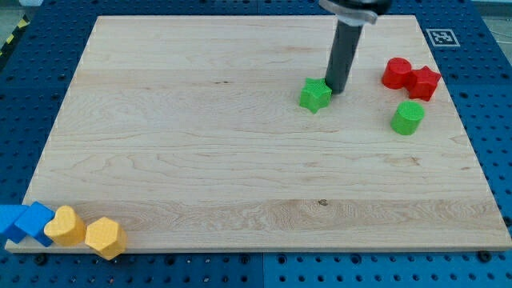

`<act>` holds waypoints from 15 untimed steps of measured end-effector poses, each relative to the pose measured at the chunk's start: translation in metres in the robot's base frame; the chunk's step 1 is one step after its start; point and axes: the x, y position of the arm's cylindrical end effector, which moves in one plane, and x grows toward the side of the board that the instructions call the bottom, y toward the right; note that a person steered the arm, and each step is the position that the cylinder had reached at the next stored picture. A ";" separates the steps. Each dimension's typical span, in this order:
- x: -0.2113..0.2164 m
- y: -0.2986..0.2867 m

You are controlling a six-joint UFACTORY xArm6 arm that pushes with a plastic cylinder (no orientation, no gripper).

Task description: Separate the red blocks from each other

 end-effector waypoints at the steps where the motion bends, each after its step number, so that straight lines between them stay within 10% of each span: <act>1: -0.031 0.000; 7: -0.089 0.129; 10: -0.037 0.193; 15: 0.018 0.082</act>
